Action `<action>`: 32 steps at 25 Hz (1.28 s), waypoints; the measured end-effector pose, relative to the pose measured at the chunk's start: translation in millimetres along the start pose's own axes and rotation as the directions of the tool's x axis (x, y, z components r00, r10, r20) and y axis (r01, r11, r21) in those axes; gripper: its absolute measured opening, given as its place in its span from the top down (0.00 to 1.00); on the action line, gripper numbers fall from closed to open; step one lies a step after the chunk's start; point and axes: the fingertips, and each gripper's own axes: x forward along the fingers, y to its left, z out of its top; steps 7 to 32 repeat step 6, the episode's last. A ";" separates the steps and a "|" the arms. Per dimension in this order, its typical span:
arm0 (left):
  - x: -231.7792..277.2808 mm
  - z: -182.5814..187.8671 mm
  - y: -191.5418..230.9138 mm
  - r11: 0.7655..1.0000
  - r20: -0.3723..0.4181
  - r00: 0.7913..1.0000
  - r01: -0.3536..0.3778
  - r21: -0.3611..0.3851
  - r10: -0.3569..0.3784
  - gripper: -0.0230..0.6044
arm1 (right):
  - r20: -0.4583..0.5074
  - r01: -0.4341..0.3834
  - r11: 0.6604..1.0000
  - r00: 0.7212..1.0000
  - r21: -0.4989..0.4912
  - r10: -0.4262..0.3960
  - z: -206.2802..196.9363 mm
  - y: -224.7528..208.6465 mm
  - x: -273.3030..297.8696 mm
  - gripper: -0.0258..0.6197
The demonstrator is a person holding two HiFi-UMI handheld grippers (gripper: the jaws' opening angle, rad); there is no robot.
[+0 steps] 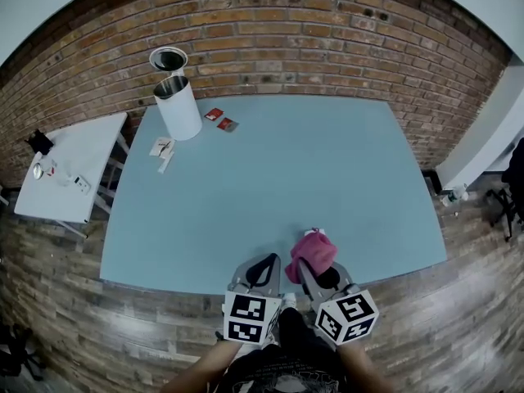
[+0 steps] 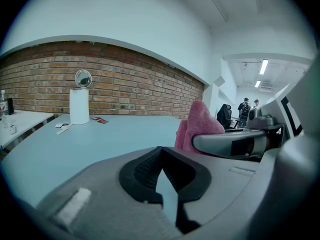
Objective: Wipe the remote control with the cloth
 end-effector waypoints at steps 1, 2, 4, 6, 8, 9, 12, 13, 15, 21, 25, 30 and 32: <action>-2.5 0.0 -0.3 1.000 0.002 1.000 0.000 -0.001 0.000 0.98 | -0.001 0.001 1.000 1.000 -0.002 -0.001 0.2 2.1 -0.8 0.86; -4.9 0.0 -0.6 1.000 0.004 1.000 0.001 -0.002 -0.001 0.98 | -0.002 0.002 1.000 1.000 -0.004 -0.002 0.5 3.8 -1.6 0.86; -9.7 -0.1 -1.3 1.000 0.007 1.000 0.002 -0.007 -0.002 0.98 | -0.005 0.005 1.000 1.000 -0.008 -0.005 1.5 7.0 -3.3 0.86; -14.7 -0.1 -1.6 1.000 0.009 1.000 0.002 -0.011 -0.002 0.98 | -0.007 0.007 1.000 1.000 -0.011 -0.007 2.3 10.6 -4.6 0.86; -14.7 -0.1 -1.6 1.000 0.009 1.000 0.002 -0.011 -0.002 0.98 | -0.007 0.007 1.000 1.000 -0.011 -0.007 2.3 10.6 -4.6 0.86; -14.7 -0.1 -1.6 1.000 0.009 1.000 0.002 -0.011 -0.002 0.98 | -0.007 0.007 1.000 1.000 -0.011 -0.007 2.3 10.6 -4.6 0.86; -14.7 -0.1 -1.6 1.000 0.009 1.000 0.002 -0.011 -0.002 0.98 | -0.007 0.007 1.000 1.000 -0.011 -0.007 2.3 10.6 -4.6 0.86; -14.7 -0.1 -1.6 1.000 0.009 1.000 0.002 -0.011 -0.002 0.98 | -0.007 0.007 1.000 1.000 -0.011 -0.007 2.3 10.6 -4.6 0.86; -14.7 -0.1 -1.6 1.000 0.009 1.000 0.002 -0.011 -0.002 0.98 | -0.007 0.007 1.000 1.000 -0.011 -0.007 2.3 10.6 -4.6 0.86; -14.7 -0.1 -1.6 1.000 0.009 1.000 0.002 -0.011 -0.002 0.98 | -0.007 0.007 1.000 1.000 -0.011 -0.007 2.3 10.6 -4.6 0.86; -14.7 -0.1 -1.6 1.000 0.009 1.000 0.002 -0.011 -0.002 0.98 | -0.007 0.007 1.000 1.000 -0.011 -0.007 2.3 10.6 -4.6 0.86; -14.7 -0.1 -1.6 1.000 0.009 1.000 0.002 -0.011 -0.002 0.98 | -0.007 0.007 1.000 1.000 -0.011 -0.007 2.3 10.6 -4.6 0.86; -14.7 -0.1 -1.6 1.000 0.009 1.000 0.002 -0.011 -0.002 0.98 | -0.007 0.007 1.000 1.000 -0.011 -0.007 2.3 10.6 -4.6 0.86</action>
